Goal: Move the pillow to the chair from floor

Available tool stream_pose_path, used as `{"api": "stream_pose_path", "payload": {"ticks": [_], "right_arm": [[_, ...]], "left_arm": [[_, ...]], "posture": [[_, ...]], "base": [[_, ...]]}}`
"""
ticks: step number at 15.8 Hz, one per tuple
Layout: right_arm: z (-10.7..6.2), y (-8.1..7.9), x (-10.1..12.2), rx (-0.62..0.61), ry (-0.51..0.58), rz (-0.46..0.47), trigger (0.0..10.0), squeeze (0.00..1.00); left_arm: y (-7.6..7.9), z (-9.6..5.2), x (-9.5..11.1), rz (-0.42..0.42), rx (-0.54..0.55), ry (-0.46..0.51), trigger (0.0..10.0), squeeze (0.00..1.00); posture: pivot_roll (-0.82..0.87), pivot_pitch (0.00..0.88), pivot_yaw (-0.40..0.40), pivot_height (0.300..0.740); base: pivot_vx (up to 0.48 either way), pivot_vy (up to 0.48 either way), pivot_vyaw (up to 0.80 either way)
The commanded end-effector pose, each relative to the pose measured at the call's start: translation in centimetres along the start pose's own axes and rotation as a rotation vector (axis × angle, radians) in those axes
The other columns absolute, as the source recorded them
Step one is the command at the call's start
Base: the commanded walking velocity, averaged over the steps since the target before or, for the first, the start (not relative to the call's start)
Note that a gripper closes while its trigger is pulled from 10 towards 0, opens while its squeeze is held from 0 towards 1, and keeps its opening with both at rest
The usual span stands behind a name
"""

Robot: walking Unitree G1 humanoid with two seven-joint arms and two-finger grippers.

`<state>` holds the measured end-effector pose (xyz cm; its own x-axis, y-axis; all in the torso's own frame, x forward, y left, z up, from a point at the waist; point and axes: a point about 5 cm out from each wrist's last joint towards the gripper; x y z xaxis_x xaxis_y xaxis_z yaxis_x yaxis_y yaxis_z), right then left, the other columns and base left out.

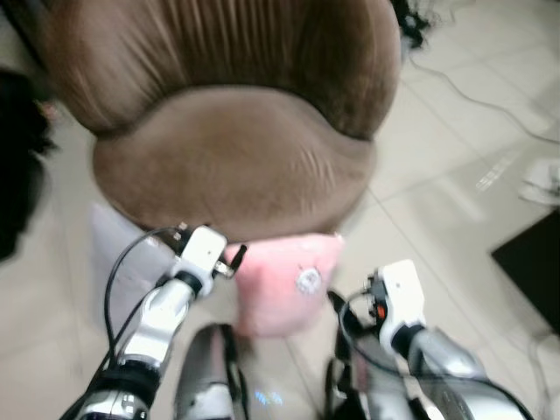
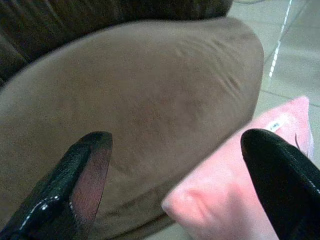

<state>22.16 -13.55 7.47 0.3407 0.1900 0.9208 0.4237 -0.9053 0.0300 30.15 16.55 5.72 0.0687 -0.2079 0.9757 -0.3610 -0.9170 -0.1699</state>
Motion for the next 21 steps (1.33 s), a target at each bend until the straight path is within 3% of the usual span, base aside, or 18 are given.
{"api": "stream_pose_path", "payload": {"ticks": [1, 2, 3, 8, 9, 11, 15, 17, 21], "right_arm": [[0.2, 0.5, -1.2, -0.040, -0.028, 0.028, 10.0, 0.00], [2.1, 1.8, -3.0, -0.148, -0.077, 0.070, 10.0, 0.00], [2.9, 2.3, -3.7, -0.182, -0.105, 0.077, 10.0, 0.00], [5.2, 3.3, -6.0, -0.153, -0.177, 0.065, 10.0, 0.00], [5.5, 4.1, -6.6, -0.167, -0.195, 0.046, 10.0, 0.00], [6.0, 5.2, -6.2, -0.221, -0.159, 0.138, 10.0, 0.00], [6.5, 4.7, -4.9, -0.235, -0.070, 0.146, 10.0, 0.00], [7.0, 3.1, -4.6, -0.184, -0.028, 0.148, 10.0, 0.00], [6.8, 2.2, -5.1, -0.175, -0.029, 0.150, 10.0, 0.00]], "left_arm": [[0.7, -0.5, -0.6, -0.017, -0.005, -0.020, 10.0, 0.00], [1.7, -1.5, -0.3, -0.017, -0.005, -0.031, 10.0, 0.00], [2.1, -1.8, 0.1, -0.007, -0.004, -0.042, 10.0, 0.00], [2.1, -2.6, -0.4, 0.032, 0.056, -0.095, 10.0, 0.00], [2.4, -3.0, 0.2, 0.026, 0.075, -0.086, 10.0, 0.00], [2.9, -3.5, 0.1, -0.066, 0.108, -0.080, 10.0, 0.00], [2.2, -4.3, -2.7, -0.180, 0.166, -0.120, 10.0, 0.00], [1.7, -3.6, -3.0, -0.136, 0.160, -0.137, 10.0, 0.00], [1.0, -2.8, -2.7, -0.134, 0.161, -0.115, 10.0, 0.00]], "posture": [[0.06, 0.119, 0.030, 0.600], [0.12, 0.103, 0.087, 0.600], [0.14, 0.108, 0.103, 0.600], [0.12, 0.159, 0.176, 0.600], [0.12, 0.153, 0.179, 0.600], [0.10, 0.135, 0.099, 0.600], [0.02, 0.132, 0.054, 0.600], [0.02, 0.139, 0.044, 0.580], [0.02, 0.141, 0.052, 0.545]], "base": [[0.000, 0.000, 0.00], [0.000, 0.000, 0.00], [0.000, 0.000, 0.00], [0.000, 0.000, 0.00], [0.000, 0.000, 0.00], [0.000, 0.000, 0.00], [0.000, 0.000, 0.00], [0.000, 0.000, 0.00], [0.000, 0.000, 0.00]]}}
Point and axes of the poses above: a point about 5 cm out from each wrist's last joint towards the gripper, its own z axis pointing out of the wrist towards the gripper, its own x axis along the axis of the wrist's last joint, y = z × x, and after that the axes turned 9 degrees about -z, right-handed
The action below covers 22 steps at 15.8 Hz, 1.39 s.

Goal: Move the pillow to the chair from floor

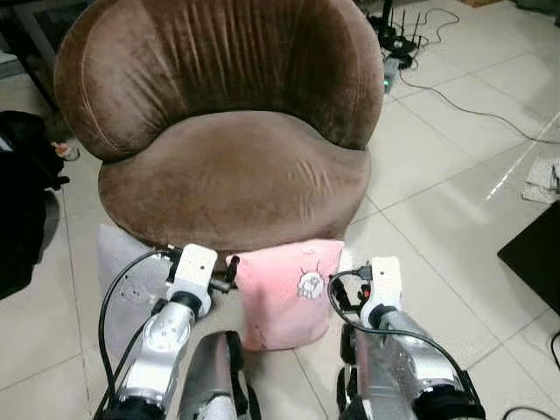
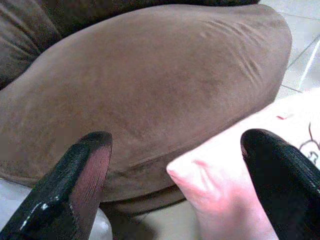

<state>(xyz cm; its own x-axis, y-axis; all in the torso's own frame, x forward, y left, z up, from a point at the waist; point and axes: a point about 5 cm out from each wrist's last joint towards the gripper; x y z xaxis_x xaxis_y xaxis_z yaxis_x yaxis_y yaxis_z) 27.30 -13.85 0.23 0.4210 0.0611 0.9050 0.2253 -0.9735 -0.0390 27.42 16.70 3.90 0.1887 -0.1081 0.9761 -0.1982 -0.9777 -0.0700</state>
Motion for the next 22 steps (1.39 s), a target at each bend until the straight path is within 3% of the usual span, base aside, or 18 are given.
{"api": "stream_pose_path", "payload": {"ticks": [1, 5, 9, 10, 11, 16, 20, 22], "right_arm": [[-0.3, 0.1, -0.3, -0.014, 0.008, 0.002, 10.0, 0.00], [-0.7, 0.4, -0.3, -0.024, 0.017, 0.005, 10.0, 0.00], [-0.9, 0.3, 0.3, -0.004, 0.036, -0.013, 10.0, 0.00], [-0.9, 0.3, 0.6, 0.003, 0.046, -0.019, 10.0, 0.00], [-1.0, 0.3, 0.9, 0.009, 0.055, -0.025, 10.0, 0.00], [-1.9, 0.0, 1.7, 0.036, 0.082, -0.065, 10.0, 0.00], [-4.1, -0.4, 3.4, 0.062, 0.130, -0.141, 10.0, 0.00], [-5.6, -0.1, 4.8, 0.077, 0.163, -0.182, 10.0, 0.00]], "left_arm": [[-0.2, -0.4, -0.9, 0.006, -0.003, -0.031, 10.0, 0.00], [-0.1, -0.6, -1.6, 0.026, -0.017, -0.052, 10.0, 0.00], [-0.7, 0.2, -1.5, 0.007, -0.047, -0.057, 10.0, 0.00], [-0.8, 0.5, -1.1, -0.040, -0.082, -0.035, 10.0, 1.00], [-1.1, 0.8, -0.8, -0.066, -0.094, -0.031, 10.0, 1.00], [-2.7, 3.3, 0.7, -0.031, -0.134, -0.091, 10.0, 1.00], [-3.7, 4.8, 2.3, -0.088, -0.099, -0.107, 10.0, 1.00], [-4.2, 5.5, 3.1, -0.129, -0.022, -0.106, 10.0, 1.00]], "posture": [[0.02, 0.143, 0.053, 0.535], [0.01, 0.149, 0.056, 0.530], [-0.01, 0.162, 0.045, 0.530], [-0.01, 0.165, 0.041, 0.530], [-0.01, 0.169, 0.036, 0.530], [-0.05, 0.196, 0.018, 0.530], [-0.13, 0.231, -0.005, 0.530], [-0.18, 0.242, -0.032, 0.530]], "base": [[0.000, 0.000, 0.00], [0.000, 0.000, 0.00], [0.000, 0.000, 0.00], [0.000, 0.000, 0.00], [0.000, 0.000, 0.00], [0.000, 0.000, 0.00], [0.000, 0.000, 0.00], [0.000, 0.000, 0.00]]}}
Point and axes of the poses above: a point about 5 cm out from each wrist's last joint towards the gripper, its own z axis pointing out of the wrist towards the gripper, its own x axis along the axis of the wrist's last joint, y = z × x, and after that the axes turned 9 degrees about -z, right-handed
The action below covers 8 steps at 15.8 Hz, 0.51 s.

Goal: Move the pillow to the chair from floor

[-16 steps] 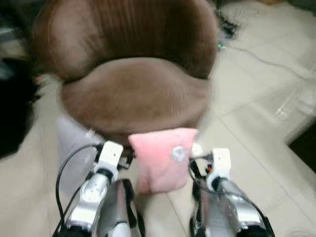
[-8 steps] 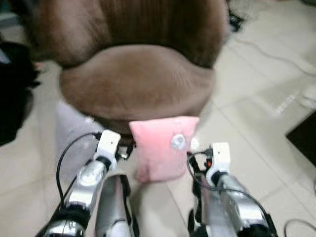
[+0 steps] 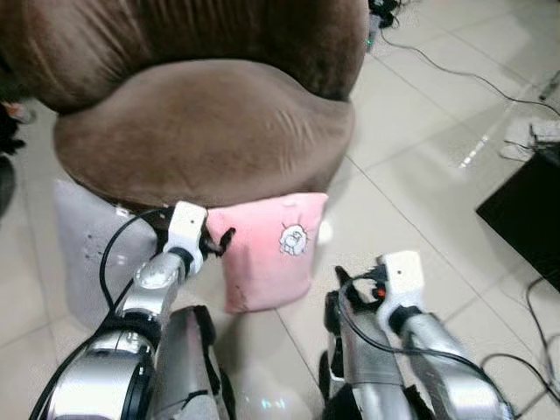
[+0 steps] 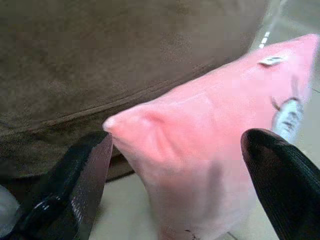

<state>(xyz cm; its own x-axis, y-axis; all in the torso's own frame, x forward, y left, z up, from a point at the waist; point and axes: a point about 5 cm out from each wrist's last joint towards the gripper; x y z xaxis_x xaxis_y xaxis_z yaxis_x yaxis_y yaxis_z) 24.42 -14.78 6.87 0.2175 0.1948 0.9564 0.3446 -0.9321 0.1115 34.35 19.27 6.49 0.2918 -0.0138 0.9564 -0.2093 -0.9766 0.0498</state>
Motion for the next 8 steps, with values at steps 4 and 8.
{"api": "stream_pose_path", "payload": {"ticks": [4, 8], "right_arm": [[-1.4, 0.5, 3.3, 0.037, 0.051, -0.071, 10.0, 0.00], [-3.2, 0.7, 5.8, 0.063, 0.084, -0.130, 10.0, 0.00]], "left_arm": [[-0.8, 0.5, 1.0, -0.104, 0.131, -0.001, 10.0, 1.00], [-1.9, 0.4, 1.4, -0.126, 0.221, -0.012, 10.0, 1.00]], "posture": [[-0.21, 0.273, -0.089, 0.530], [-0.23, 0.278, -0.110, 0.530]], "base": [[0.000, 0.000, 0.00], [0.000, 0.000, 0.00]]}}
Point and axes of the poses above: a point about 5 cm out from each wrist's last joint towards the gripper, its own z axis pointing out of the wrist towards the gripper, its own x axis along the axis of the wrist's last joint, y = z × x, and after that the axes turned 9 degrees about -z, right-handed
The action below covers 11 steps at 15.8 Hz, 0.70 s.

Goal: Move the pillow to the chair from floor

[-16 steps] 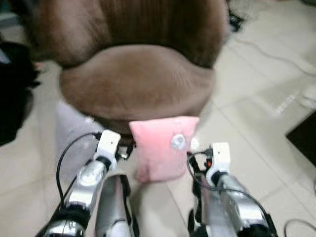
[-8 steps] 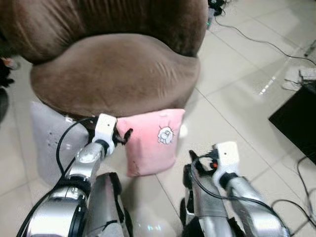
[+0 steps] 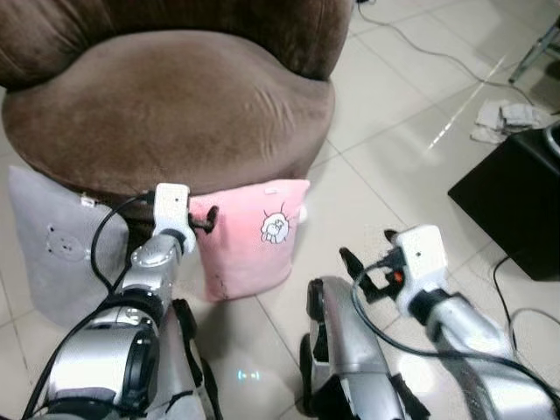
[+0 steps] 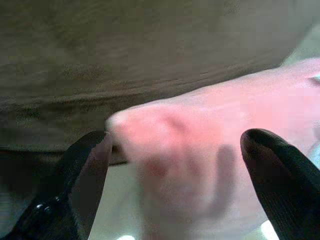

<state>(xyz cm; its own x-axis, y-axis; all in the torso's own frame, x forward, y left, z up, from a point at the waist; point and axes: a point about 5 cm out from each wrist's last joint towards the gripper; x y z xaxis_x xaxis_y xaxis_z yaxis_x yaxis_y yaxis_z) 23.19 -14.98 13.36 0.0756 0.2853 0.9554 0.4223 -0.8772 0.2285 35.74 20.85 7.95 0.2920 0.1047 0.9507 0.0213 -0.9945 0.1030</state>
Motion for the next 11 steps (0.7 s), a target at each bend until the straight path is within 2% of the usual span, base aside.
{"api": "stream_pose_path", "payload": {"ticks": [1, 2, 3, 4, 5, 9, 11], "right_arm": [[-0.9, 0.3, 0.0, -0.005, -0.016, 0.000, 10.0, 0.00], [-1.2, 0.4, 0.1, -0.009, -0.018, -0.002, 10.0, 0.00], [-2.2, 0.4, 0.2, -0.010, -0.038, -0.018, 10.0, 0.00], [-2.3, 0.4, 0.2, -0.007, -0.042, -0.023, 10.0, 0.00], [-2.7, 0.4, 0.4, -0.009, -0.047, -0.025, 10.0, 0.00], [-3.1, 0.6, 1.1, -0.030, -0.040, -0.030, 10.0, 0.00], [-3.4, -0.2, 1.1, -0.006, -0.045, -0.027, 10.0, 0.00]], "left_arm": [[-0.8, -0.1, -0.3, -0.009, 0.057, -0.027, 10.0, 1.00], [-1.1, -0.1, -0.2, -0.012, 0.073, -0.027, 10.0, 1.00], [-1.5, -0.1, 0.0, -0.051, 0.099, -0.030, 10.0, 0.39], [-1.5, -0.1, 0.0, -0.066, 0.101, -0.033, 10.0, 0.09], [-1.3, -0.1, -0.2, -0.084, 0.088, -0.047, 10.0, 0.00], [0.3, 0.1, -0.8, -0.081, -0.026, -0.095, 10.0, 0.00], [0.4, 0.0, -1.6, -0.112, -0.018, -0.167, 10.0, 0.00]], "posture": [[-0.24, 0.276, -0.114, 0.530], [-0.24, 0.276, -0.119, 0.530], [-0.25, 0.272, -0.124, 0.530], [-0.25, 0.272, -0.124, 0.530], [-0.26, 0.278, -0.120, 0.530], [-0.27, 0.264, -0.112, 0.530], [-0.27, 0.265, -0.111, 0.530]], "base": [[0.000, 0.000, 0.00], [0.000, 0.000, 0.00], [0.000, 0.000, 0.00], [0.000, 0.000, 0.00], [0.000, 0.000, 0.00], [0.000, 0.000, 0.00], [0.000, 0.000, 0.00]]}}
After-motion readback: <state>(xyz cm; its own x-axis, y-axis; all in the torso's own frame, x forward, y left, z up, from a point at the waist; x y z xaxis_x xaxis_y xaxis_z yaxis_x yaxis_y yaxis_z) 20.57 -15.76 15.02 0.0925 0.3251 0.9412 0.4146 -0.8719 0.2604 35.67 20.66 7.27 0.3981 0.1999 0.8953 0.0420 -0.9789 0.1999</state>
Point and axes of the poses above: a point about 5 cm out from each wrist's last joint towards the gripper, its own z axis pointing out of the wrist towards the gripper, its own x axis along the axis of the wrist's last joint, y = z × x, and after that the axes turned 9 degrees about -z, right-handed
